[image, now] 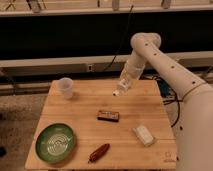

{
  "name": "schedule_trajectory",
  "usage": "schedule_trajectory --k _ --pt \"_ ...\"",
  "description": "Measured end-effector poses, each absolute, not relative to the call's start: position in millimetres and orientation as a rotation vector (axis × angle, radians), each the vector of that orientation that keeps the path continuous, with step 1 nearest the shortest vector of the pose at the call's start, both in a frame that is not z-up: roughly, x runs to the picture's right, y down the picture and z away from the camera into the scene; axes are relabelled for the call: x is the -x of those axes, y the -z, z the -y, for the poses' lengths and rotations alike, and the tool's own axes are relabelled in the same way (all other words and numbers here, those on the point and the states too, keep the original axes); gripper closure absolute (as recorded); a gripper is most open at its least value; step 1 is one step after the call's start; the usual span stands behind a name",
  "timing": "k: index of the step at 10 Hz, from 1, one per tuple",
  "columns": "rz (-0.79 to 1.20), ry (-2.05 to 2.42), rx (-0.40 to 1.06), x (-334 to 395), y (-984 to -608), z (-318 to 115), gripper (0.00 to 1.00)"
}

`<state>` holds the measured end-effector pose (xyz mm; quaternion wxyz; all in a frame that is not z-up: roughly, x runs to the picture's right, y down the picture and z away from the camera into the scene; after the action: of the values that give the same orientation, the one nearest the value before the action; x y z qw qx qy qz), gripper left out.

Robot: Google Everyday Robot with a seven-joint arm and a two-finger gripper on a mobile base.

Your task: Place the bottle in the ceramic bowl

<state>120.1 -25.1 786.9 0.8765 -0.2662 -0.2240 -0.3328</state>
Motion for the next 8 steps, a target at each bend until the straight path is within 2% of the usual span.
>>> schedule_trajectory --k 8 --pt "0.518 0.827 0.533 -75 -758 20 1.0"
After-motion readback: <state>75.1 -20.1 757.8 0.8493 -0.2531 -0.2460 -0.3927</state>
